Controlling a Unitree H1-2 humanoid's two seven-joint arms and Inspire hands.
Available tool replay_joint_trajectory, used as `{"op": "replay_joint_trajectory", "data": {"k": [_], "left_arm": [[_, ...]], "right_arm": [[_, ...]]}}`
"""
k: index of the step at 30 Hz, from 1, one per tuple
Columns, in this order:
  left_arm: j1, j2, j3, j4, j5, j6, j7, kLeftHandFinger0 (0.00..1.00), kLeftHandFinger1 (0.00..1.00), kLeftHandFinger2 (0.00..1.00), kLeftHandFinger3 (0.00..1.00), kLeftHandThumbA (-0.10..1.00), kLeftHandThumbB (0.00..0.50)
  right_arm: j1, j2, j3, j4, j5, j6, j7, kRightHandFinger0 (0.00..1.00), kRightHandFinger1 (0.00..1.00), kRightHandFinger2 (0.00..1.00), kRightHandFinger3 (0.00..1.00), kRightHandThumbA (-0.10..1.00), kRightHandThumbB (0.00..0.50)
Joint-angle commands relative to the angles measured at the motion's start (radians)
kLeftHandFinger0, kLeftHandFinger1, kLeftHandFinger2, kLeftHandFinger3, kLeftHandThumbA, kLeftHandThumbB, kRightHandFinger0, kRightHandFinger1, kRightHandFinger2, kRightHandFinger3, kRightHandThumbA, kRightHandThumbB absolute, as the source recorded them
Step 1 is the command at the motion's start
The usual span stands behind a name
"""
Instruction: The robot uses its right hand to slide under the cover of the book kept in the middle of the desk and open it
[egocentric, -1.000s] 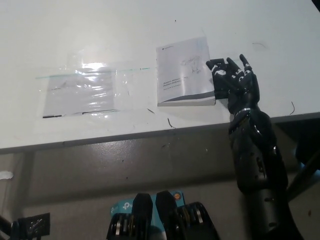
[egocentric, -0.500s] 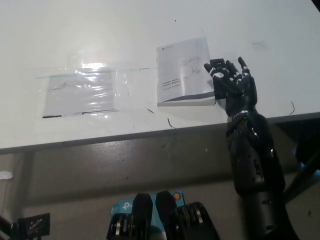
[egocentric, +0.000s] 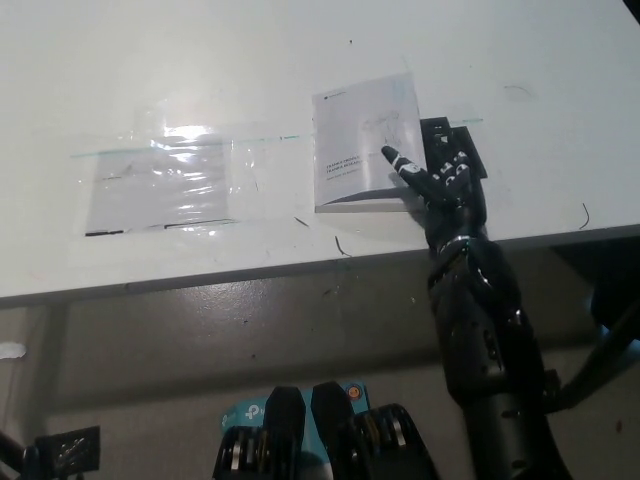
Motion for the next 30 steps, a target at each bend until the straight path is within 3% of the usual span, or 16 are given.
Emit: {"op": "replay_joint_trajectory", "data": {"k": [1, 3, 9, 13, 19, 23, 30], "left_arm": [[-0.016, 0.011, 0.001, -0.022, -0.019, -0.022, -0.020, 1.00, 1.00, 1.00, 1.00, 1.00, 0.013], [-0.011, 0.014, -0.007, -0.020, -0.003, -0.023, -0.010, 1.00, 0.99, 1.00, 1.00, 1.00, 0.011], [-0.003, 0.009, -0.005, -0.033, -0.013, -0.019, -0.022, 1.00, 1.00, 1.00, 1.00, 1.00, 0.023], [0.002, 0.012, -0.011, -0.037, -0.006, -0.018, -0.022, 1.00, 1.00, 1.00, 1.00, 1.00, 0.016], [0.001, 0.021, -0.004, -0.019, -0.010, -0.018, -0.023, 1.00, 1.00, 1.00, 1.00, 1.00, 0.031], [-0.005, 0.025, -0.001, -0.008, -0.006, -0.021, -0.010, 1.00, 1.00, 1.00, 1.00, 1.00, 0.026], [-0.008, 0.028, -0.003, -0.002, -0.003, -0.024, -0.008, 1.00, 0.99, 1.00, 1.00, 1.00, 0.020]], "right_arm": [[-0.019, 0.018, 0.012, -0.006, -0.014, -0.047, 0.027, 0.82, 0.81, 0.90, 1.00, 1.00, 0.035], [-0.029, 0.019, 0.022, 0.007, -0.032, -0.048, 0.017, 0.80, 0.78, 0.85, 0.98, 1.00, 0.063], [-0.065, 0.032, 0.035, 0.023, -0.037, -0.048, 0.029, 0.78, 0.75, 0.80, 0.95, 1.00, 0.081], [-0.080, 0.041, 0.054, 0.031, -0.056, -0.064, 0.034, 0.76, 0.74, 0.78, 0.94, 1.00, 0.069], [-0.111, 0.053, 0.104, 0.045, -0.094, -0.054, 0.022, 0.70, 0.72, 0.76, 0.90, 1.00, 0.093], [-0.155, 0.048, 0.137, 0.089, -0.118, -0.060, 0.037, 0.68, 0.71, 0.75, 0.89, 1.00, 0.073], [-0.242, 0.031, 0.188, 0.180, -0.158, -0.062, 0.056, 0.67, 0.71, 0.75, 0.87, 1.00, 0.141]]}}
